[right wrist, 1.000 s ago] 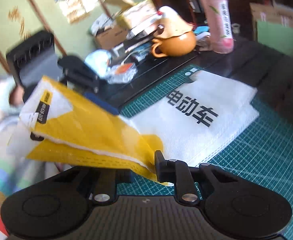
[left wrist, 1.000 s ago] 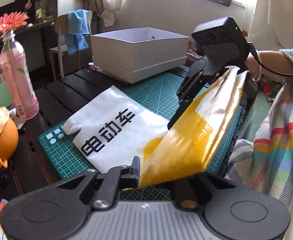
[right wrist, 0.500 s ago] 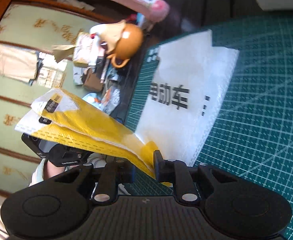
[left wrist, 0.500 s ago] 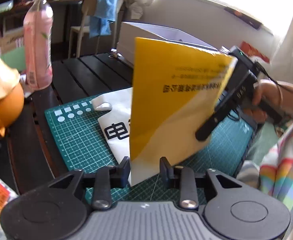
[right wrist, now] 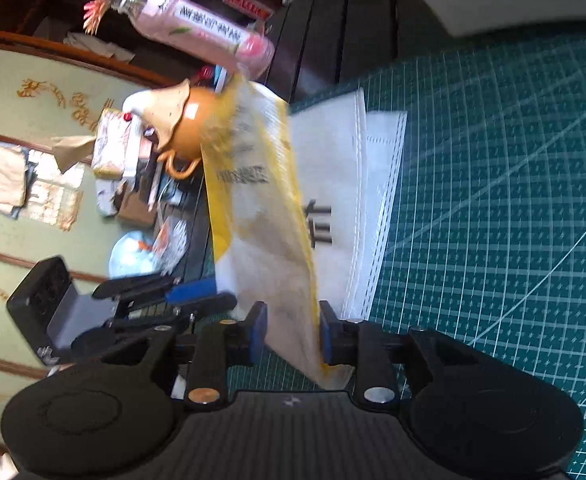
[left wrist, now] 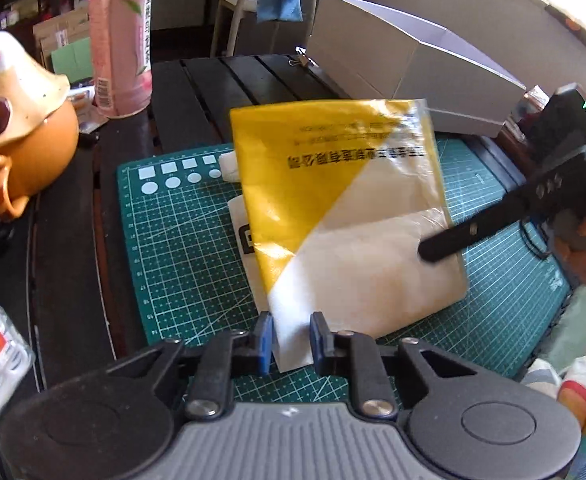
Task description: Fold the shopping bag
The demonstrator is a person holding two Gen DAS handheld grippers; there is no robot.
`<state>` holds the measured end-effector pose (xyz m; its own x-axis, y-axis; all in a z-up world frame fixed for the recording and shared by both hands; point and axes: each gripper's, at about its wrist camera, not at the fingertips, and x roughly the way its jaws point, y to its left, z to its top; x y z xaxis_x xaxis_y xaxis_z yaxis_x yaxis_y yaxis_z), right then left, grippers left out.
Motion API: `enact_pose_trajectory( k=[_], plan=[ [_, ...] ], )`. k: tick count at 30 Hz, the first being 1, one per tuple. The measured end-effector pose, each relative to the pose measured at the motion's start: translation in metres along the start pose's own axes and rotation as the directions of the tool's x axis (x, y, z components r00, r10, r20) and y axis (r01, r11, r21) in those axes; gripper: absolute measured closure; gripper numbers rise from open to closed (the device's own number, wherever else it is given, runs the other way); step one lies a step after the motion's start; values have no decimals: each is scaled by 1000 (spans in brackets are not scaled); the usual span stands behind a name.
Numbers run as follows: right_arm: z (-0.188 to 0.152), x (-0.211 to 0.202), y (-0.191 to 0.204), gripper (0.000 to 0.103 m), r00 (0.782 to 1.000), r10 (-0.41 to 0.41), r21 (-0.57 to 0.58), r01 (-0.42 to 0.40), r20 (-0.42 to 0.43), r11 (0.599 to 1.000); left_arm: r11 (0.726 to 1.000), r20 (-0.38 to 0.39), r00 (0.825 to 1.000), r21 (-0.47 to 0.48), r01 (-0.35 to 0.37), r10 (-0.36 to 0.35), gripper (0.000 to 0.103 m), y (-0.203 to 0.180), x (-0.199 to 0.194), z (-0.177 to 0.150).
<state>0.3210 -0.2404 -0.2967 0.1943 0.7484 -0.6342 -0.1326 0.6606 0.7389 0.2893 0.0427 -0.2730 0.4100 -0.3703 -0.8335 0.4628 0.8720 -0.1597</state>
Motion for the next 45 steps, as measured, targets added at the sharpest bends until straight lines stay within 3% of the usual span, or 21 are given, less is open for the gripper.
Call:
enact_pose_trajectory(
  k=[3, 4, 5, 7, 9, 11, 12, 13, 16, 19, 23, 26, 32, 35, 37, 38, 39, 41, 45],
  plan=[
    [5, -11, 27, 61, 978, -170, -150, 187, 122, 971, 1000, -2, 1000, -6, -4, 4, 84, 0, 1, 0],
    [4, -17, 37, 61, 957, -226, -200, 261, 181, 945, 1000, -3, 1000, -12, -3, 3, 84, 0, 1, 1],
    [0, -24, 52, 61, 917, -287, -274, 361, 275, 891, 1000, -4, 1000, -13, -2, 2, 84, 0, 0, 1],
    [-9, -27, 73, 59, 856, -341, -362, 482, 388, 798, 1000, -5, 1000, -15, -1, 1, 84, -1, -1, 1],
    [-15, -21, 88, 57, 815, -374, -398, 553, 443, 732, 1000, -5, 1000, -18, -1, 1, 84, -2, -1, 1],
    [-24, -6, 105, 56, 789, -377, -434, 591, 485, 680, 1000, -4, 1000, -19, -5, 4, 83, -2, 0, 1],
    [-26, 1, 110, 49, 786, -392, -440, 601, 479, 668, 1000, -4, 1000, -19, -5, 5, 82, -2, 0, 1],
    [-26, 5, 112, 45, 789, -410, -446, 602, 457, 662, 1000, -3, 1000, -20, -5, 5, 82, -2, 0, 1],
    [-22, 21, 111, 48, 836, -392, -472, 543, 384, 694, 1000, -3, 1000, -26, -3, 2, 82, -1, 0, 1],
    [-16, 32, 105, 54, 810, -433, -455, 582, 396, 673, 999, -5, 1000, -47, -5, 5, 82, -1, 0, 1],
    [0, 41, 84, 86, 820, -445, -392, 566, 361, 725, 998, -16, 1000, -57, 9, -10, 82, -4, 1, 1],
    [8, 51, 73, 87, 835, -451, -359, 544, 315, 758, 999, -29, 999, -46, 20, -22, 82, -9, 0, -1],
    [13, 63, 67, 86, 839, -453, -396, 543, 302, 741, 996, -49, 994, -10, 93, -94, 76, -18, -6, -3],
    [15, 63, 65, 85, 842, -453, -404, 539, 294, 739, 987, 31, 989, -66, 147, -145, 76, -9, -26, 2],
    [19, 61, 62, 84, 851, -442, -404, 524, 283, 750, 976, 95, 980, -114, 183, -173, 70, -2, -41, 7],
    [21, 61, 62, 84, 855, -439, -404, 518, 277, 754, 971, 123, 976, -138, 196, -179, 62, 2, -47, 9],
    [21, 66, 64, 84, 858, -436, -402, 513, 272, 759, 967, 138, 974, -160, 198, -177, 54, 4, -50, 11],
    [20, 67, 65, 84, 868, -425, -398, 495, 256, 772, 955, 187, 972, -233, 186, -144, 53, 12, -54, 16],
    [4, 58, 66, 84, 896, -389, -374, 442, 212, 815, 946, 197, 974, -282, 161, -107, 55, 19, -45, 24]
  ],
)
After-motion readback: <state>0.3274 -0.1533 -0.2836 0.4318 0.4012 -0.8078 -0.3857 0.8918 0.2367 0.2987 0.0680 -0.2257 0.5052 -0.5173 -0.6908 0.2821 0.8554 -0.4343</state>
